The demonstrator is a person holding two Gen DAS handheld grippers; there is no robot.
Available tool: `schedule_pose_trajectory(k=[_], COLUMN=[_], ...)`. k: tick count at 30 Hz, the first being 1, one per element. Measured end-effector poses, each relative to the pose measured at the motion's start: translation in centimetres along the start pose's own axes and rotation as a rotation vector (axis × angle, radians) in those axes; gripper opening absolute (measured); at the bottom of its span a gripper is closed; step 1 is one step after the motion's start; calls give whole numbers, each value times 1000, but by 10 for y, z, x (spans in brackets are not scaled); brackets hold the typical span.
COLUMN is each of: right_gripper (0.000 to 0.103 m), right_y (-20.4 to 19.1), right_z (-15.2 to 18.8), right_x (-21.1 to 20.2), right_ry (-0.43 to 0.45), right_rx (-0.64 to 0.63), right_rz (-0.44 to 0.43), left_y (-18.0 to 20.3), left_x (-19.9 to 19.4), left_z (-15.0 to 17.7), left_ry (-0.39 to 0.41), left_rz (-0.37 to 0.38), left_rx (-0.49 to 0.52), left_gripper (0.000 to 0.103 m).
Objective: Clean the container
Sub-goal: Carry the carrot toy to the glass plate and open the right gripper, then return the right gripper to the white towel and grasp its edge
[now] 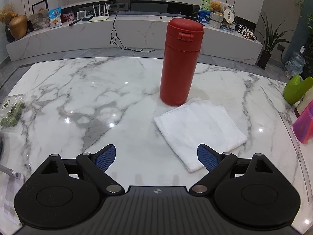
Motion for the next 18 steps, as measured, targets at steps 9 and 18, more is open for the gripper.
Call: schedule_pose_trajectory(k=[9, 18], right_gripper=[45, 45], right_y=[-57, -183], right_z=[2, 27], right_x=[-27, -32], right_ry=[108, 29], right_rx=[-126, -270], right_rz=[-159, -470], left_y=[-3, -3], left_x=[3, 13], left_z=[-1, 2], left_ry=[-5, -36], left_rz=[-14, -31], left_rx=[-16, -15], left_gripper=[92, 92])
Point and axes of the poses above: each gripper's, at about its wrist camera, not at the fingertips, and x roughly the way its jaws point, y to its right, z to its underside, the point moved 4 cm from there along x, roughly the way its jaws point, and after that the axes turned 4 degrees about x, right-handed, at the moved point
